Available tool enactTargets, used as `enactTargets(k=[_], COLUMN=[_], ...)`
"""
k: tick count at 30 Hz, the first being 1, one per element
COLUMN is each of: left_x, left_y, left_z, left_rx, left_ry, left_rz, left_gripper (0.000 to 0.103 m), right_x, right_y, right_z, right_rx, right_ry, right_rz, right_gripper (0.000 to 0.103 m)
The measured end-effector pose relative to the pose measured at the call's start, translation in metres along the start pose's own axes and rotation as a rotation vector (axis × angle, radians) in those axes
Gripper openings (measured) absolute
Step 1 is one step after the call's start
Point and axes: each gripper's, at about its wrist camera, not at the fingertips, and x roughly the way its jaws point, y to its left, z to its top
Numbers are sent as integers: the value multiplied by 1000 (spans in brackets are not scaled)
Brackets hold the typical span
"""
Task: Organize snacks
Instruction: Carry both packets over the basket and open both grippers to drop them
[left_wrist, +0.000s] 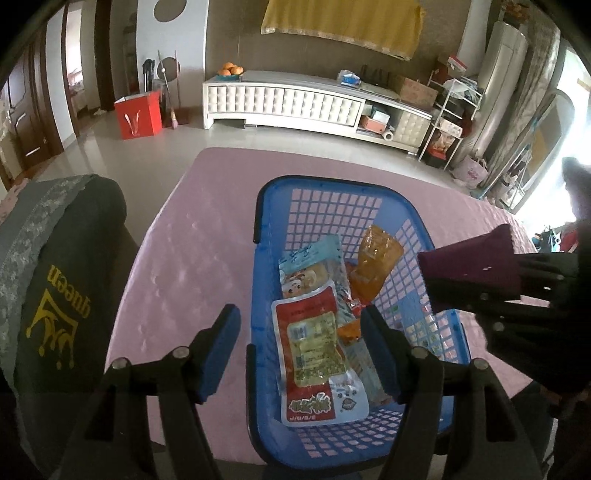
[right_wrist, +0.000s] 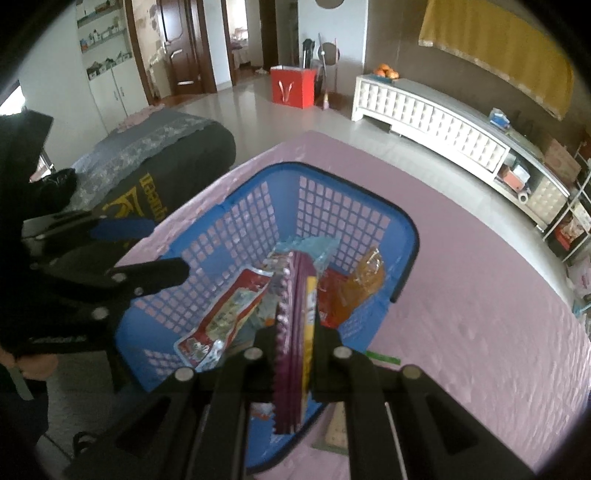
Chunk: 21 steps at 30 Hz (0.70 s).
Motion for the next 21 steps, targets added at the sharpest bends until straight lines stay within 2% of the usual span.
enactTargets(k=[9, 13, 15, 16, 17, 18, 19, 20, 21], left_x=[11, 15, 16, 17, 17, 17, 16, 15, 14], left_y=[22, 29, 29, 29, 28, 26, 25, 23, 22], left_z=[4, 2, 1, 0, -1, -2, -3, -4, -5], left_rx=[-59, -72, -73, -72, -68, -65, -64, -63, -62], left_ry=[-2, 8, 15, 18, 21, 22, 23, 23, 24], left_rz=[-17, -14, -12, -10, -8, -6, -4, -5, -6], left_gripper=[65, 65, 65, 65, 65, 65, 65, 65, 65], right_x=[40, 47, 48, 48, 48, 47, 45, 40, 38], right_y=[-4, 0, -2, -4, -6, -7, -9, -10, -11], right_z=[13, 17, 18, 17, 17, 16, 15, 14, 13], right_rx=[-15, -48, -34, -23, -12, -7, -4, 0, 4], right_ry=[71, 74, 76, 83, 93, 95, 88, 73, 67], right_rz=[-28, -120, -116, -96, -82, -79, -80, -81, -82], right_gripper=[11, 12, 13, 21, 35, 43, 56, 61, 62])
